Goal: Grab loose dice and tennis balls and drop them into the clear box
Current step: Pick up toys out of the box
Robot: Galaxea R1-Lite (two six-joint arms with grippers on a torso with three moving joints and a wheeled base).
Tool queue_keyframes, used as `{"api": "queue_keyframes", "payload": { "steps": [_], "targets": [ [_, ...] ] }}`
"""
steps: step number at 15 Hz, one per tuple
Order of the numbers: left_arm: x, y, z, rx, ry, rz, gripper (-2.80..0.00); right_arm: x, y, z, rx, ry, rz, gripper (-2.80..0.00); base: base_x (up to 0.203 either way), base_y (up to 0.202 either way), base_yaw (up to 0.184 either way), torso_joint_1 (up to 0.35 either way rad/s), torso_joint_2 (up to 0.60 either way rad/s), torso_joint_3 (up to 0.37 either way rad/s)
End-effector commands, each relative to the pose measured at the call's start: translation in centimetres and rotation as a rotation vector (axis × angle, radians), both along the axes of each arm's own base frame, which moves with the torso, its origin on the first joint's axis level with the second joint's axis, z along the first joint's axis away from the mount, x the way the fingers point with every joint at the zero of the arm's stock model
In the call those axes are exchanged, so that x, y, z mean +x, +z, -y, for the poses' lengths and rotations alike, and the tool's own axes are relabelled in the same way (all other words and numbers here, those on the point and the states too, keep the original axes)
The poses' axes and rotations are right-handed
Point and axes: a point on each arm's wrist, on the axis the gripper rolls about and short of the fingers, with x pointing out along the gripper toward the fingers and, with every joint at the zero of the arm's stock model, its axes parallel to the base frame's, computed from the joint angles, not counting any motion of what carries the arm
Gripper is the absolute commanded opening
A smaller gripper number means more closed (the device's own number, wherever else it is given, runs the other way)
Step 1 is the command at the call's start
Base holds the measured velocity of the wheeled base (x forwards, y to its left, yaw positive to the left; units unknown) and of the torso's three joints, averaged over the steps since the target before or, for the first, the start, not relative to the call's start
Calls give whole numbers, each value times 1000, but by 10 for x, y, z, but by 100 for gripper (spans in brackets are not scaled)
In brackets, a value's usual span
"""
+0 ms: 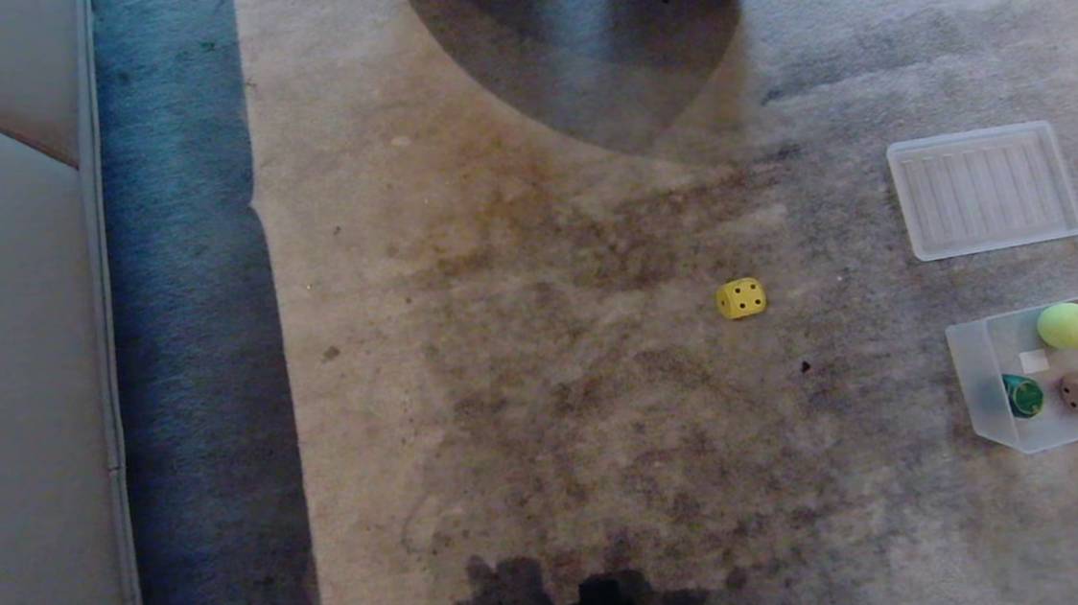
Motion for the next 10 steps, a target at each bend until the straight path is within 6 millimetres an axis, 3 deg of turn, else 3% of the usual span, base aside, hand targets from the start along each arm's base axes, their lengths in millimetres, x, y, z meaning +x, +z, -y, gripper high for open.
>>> {"api": "queue_keyframes", "payload": {
  "steps": [1,10],
  "targets": [
    [0,0,0,-1,1,0,-280,0,0,0,-1,1,-2,-280,0,0,0,0,0,0],
    [0,0,0,-2,1,0,-280,0,0,0,-1,1,-4,-280,0,0,0,0,0,0]
  ]
}}
